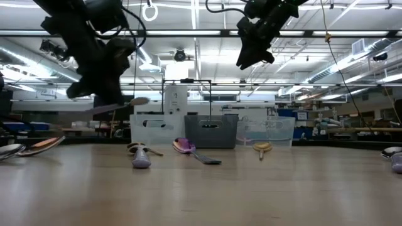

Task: Sort silverware by color (type)
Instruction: Put the top left purple spoon into the left transparent bin

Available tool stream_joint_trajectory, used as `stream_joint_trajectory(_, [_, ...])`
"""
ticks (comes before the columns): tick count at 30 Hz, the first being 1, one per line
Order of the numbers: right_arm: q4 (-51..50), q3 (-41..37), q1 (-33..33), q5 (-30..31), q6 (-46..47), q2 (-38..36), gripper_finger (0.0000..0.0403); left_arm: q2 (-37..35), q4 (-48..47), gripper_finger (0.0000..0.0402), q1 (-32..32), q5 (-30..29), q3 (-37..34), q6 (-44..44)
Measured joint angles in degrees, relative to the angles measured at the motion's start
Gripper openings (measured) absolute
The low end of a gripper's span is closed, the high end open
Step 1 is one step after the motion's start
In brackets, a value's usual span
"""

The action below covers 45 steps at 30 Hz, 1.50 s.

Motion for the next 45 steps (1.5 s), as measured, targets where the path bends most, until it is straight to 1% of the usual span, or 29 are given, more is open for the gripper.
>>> stream_joint_trajectory(6, [1.76, 0.00, 1.29, 0.52, 1.39, 0.00, 0.0125, 0.03, 14.85, 0.0047, 4.01, -0.22, 0.09, 3.45])
stream_joint_trajectory(9, [2.89, 0.00, 2.47, 1.56, 1.54, 0.00, 0.0125, 0.03, 19.26, 0.0047, 7.03, -0.90, 0.11, 3.94])
stream_joint_trajectory(11, [3.59, 0.00, 3.24, 2.03, 1.56, 0.00, 0.0125, 0.13, 20.43, 0.0047, 9.07, -0.94, 0.28, 5.37])
stream_joint_trajectory(15, [5.25, 0.00, 4.59, 3.15, 1.54, 0.02, 0.0125, 3.07, 18.01, 0.0047, 12.66, -0.70, 3.50, 9.43])
stream_joint_trajectory(17, [6.10, 0.00, 4.89, 3.19, 1.47, 0.02, 0.0125, 5.64, 16.84, 0.0047, 14.41, 0.33, 6.28, 11.83])
stream_joint_trajectory(20, [6.79, 0.00, 5.06, 3.19, 1.45, 0.02, 0.0125, 10.27, 12.54, 0.0047, 16.68, 1.48, 10.33, 15.46])
stream_joint_trajectory(25, [5.78, 0.00, 5.04, 3.19, 1.54, 0.02, 0.0125, 17.49, 6.95, 0.0047, 18.84, 3.76, 19.82, 21.46])
stream_joint_trajectory(27, [5.18, 0.00, 5.24, 3.19, 1.68, 0.04, 0.0125, 20.32, 2.50, 0.0047, 19.37, 3.97, 23.48, 24.17])
stream_joint_trajectory(31, [5.13, 0.00, 5.53, 3.04, 2.88, 0.04, 0.0125, 25.16, -2.93, 0.0047, 21.18, 4.16, 29.55, 28.35])
stream_joint_trajectory(34, [5.32, 0.00, 6.02, 3.06, 2.90, 0.04, 0.0125, 28.33, -5.38, 0.0047, 22.94, 4.31, 31.17, 30.26])
stream_joint_trajectory(39, [5.60, 0.00, 7.01, 3.20, 2.87, 0.04, 0.0125, 32.90, -8.01, 0.0047, 25.61, 4.34, 31.26, 33.64])
stream_joint_trajectory(42, [5.62, 0.00, 7.60, 4.44, 2.71, 0.04, 0.0125, 35.38, -8.79, 0.0047, 26.24, 3.99, 31.26, 35.92])
stream_joint_trajectory(45, [5.97, 0.00, 7.92, 4.57, 2.59, 0.04, 0.0125, 37.61, -8.57, 0.0047, 26.04, 3.76, 31.30, 36.26])
